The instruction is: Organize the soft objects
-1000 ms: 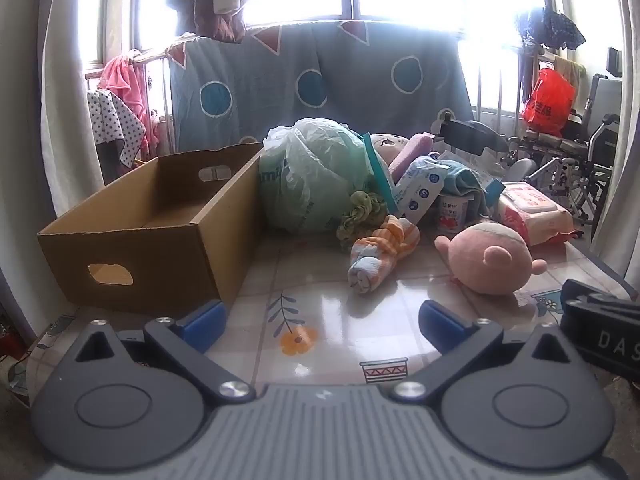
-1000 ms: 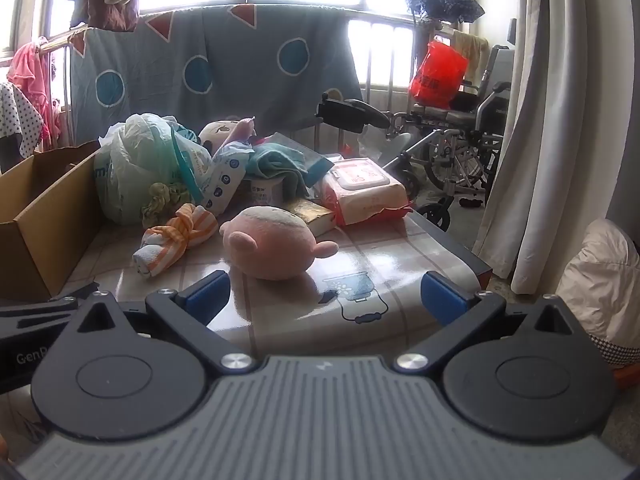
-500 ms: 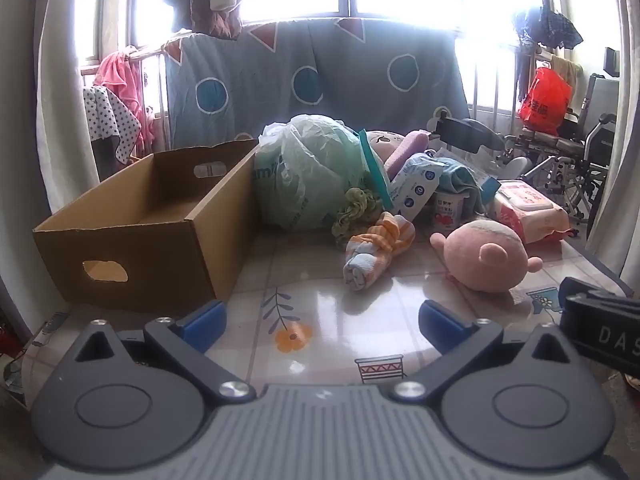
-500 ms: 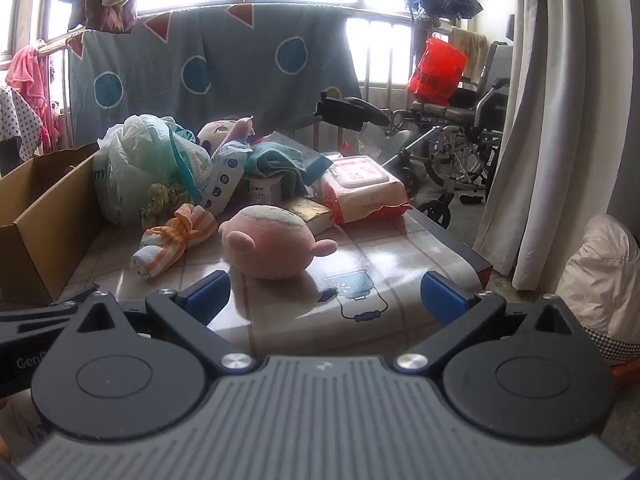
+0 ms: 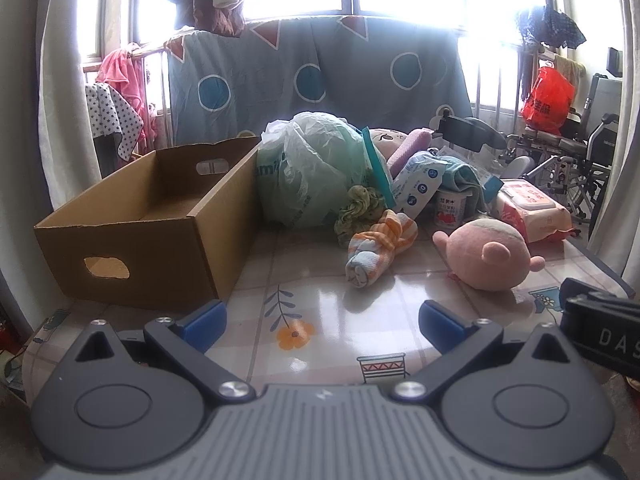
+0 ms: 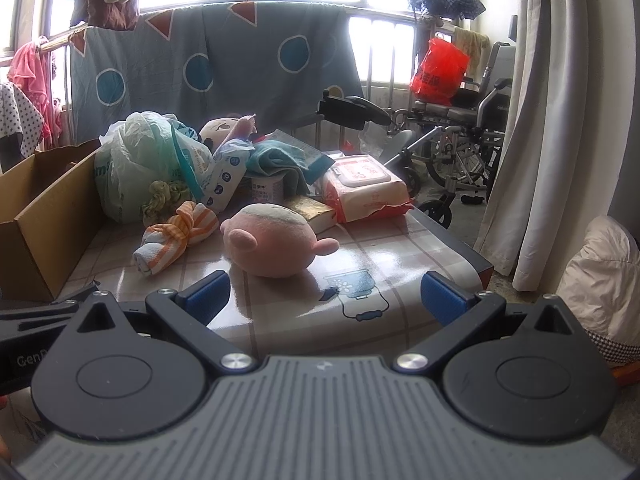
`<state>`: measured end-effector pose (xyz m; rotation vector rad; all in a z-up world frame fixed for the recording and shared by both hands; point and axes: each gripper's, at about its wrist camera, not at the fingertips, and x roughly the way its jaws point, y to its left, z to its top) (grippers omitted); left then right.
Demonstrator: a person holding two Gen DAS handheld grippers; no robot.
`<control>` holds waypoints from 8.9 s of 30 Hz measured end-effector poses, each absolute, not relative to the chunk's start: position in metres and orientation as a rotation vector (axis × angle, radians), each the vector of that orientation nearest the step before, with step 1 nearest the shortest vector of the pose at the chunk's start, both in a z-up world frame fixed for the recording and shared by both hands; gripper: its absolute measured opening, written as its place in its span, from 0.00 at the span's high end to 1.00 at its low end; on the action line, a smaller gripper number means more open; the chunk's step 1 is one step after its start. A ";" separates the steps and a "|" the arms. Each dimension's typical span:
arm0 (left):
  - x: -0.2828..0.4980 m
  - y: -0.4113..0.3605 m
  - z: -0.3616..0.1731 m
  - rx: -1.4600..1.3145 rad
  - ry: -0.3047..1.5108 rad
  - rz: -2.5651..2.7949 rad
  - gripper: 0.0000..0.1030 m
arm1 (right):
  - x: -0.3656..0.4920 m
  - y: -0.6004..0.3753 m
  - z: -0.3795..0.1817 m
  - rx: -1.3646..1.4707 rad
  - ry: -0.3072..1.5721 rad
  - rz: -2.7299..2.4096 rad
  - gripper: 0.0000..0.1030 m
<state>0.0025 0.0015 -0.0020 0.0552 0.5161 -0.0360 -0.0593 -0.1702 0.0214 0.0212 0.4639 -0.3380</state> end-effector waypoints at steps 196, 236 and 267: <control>0.225 0.305 0.101 -0.274 0.547 0.000 0.67 | 0.454 0.129 0.059 0.564 0.953 0.442 0.12; 0.326 0.305 0.067 -0.132 0.820 0.009 0.66 | 0.496 0.166 0.082 0.243 0.858 0.454 0.34; 0.441 0.238 0.008 -0.018 0.996 0.167 0.89 | 0.303 -0.099 0.170 0.184 0.586 0.514 0.29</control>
